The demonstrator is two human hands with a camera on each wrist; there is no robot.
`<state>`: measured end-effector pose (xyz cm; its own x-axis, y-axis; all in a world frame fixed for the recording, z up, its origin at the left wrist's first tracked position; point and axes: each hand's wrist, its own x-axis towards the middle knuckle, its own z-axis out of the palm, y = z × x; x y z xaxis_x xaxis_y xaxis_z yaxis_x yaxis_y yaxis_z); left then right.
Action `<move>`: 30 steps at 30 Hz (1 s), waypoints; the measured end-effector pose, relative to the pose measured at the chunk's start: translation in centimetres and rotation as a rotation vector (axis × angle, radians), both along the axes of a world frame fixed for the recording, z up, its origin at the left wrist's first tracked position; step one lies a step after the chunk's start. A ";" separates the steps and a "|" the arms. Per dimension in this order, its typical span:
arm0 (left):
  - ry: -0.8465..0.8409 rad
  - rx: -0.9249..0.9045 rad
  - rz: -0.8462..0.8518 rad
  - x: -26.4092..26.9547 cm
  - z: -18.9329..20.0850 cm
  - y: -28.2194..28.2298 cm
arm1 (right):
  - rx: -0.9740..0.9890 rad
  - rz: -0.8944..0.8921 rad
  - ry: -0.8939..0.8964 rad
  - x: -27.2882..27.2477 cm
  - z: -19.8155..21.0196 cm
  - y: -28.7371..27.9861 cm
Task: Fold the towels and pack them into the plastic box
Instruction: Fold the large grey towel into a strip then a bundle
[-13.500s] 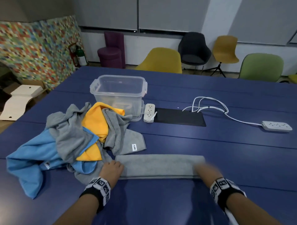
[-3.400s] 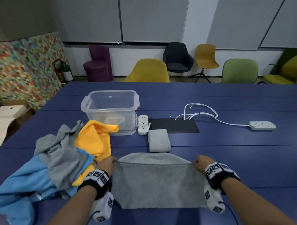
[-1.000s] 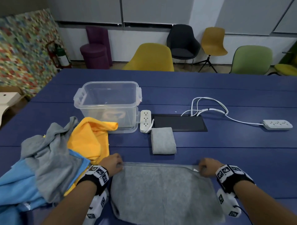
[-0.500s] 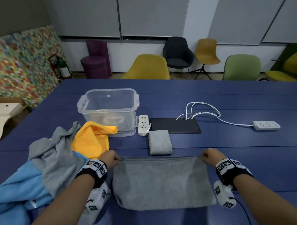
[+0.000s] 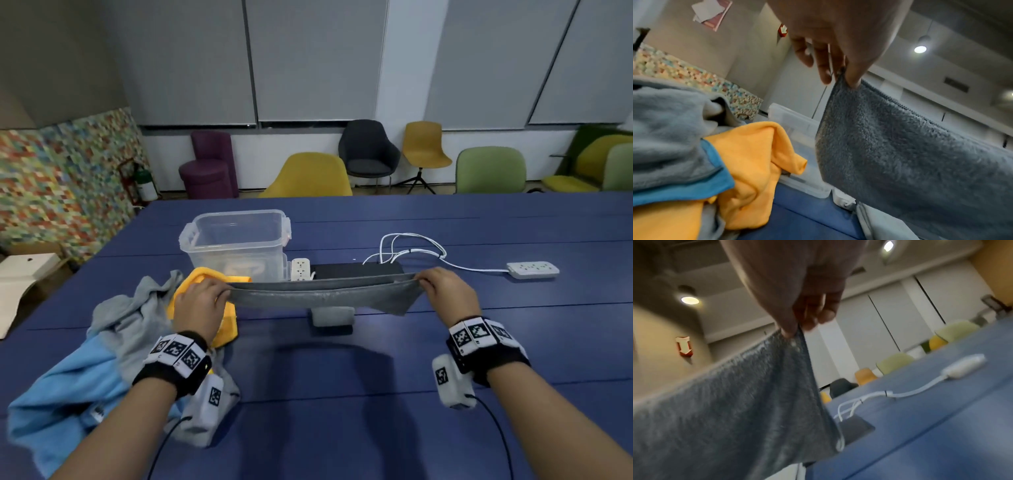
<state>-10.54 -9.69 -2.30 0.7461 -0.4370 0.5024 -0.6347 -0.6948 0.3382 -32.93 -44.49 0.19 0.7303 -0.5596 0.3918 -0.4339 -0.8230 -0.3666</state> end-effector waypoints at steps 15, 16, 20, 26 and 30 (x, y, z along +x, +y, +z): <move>0.245 -0.409 -0.215 -4.4 2.6 1.4 | 0.283 -0.049 -0.146 -3.9 -0.3 -0.3; 0.305 -0.363 -0.178 -3.1 1.2 0.3 | 0.300 -0.064 -0.067 -2.5 -1.5 -1.1; 0.612 0.004 -0.007 0.4 -3.9 -4.0 | 0.327 -0.144 0.274 1.6 -6.4 -2.4; 0.936 0.554 0.233 -1.1 -11.6 -3.1 | 0.188 0.366 0.687 4.5 -12.2 7.0; 1.003 0.472 0.176 -2.1 -13.9 -1.3 | 0.180 0.548 0.820 6.9 -13.9 13.7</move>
